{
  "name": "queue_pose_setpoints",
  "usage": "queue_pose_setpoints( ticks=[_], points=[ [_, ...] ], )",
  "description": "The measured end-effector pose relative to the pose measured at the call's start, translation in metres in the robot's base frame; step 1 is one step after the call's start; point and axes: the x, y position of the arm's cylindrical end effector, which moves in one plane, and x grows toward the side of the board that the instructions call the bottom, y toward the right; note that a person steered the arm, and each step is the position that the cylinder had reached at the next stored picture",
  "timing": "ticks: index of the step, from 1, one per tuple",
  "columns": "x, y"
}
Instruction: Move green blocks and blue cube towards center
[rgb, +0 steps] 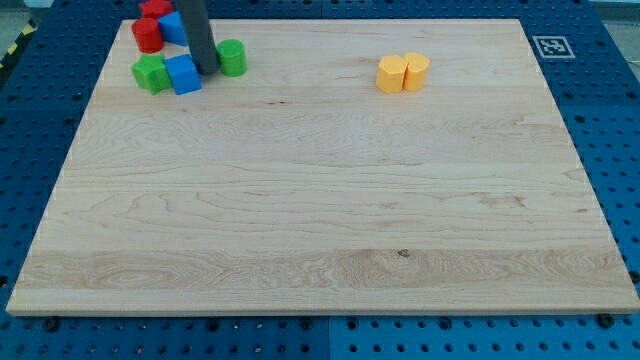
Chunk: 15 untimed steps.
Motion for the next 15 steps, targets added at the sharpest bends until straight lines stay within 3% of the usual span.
queue_pose_setpoints(
  ticks=[2,3,5,6,7,11,15],
  points=[
    [0.051,0.023],
    [0.076,-0.005],
    [0.035,-0.155],
    [-0.009,-0.156],
    [-0.02,-0.144],
    [-0.01,-0.1],
    [-0.01,-0.093]
  ],
)
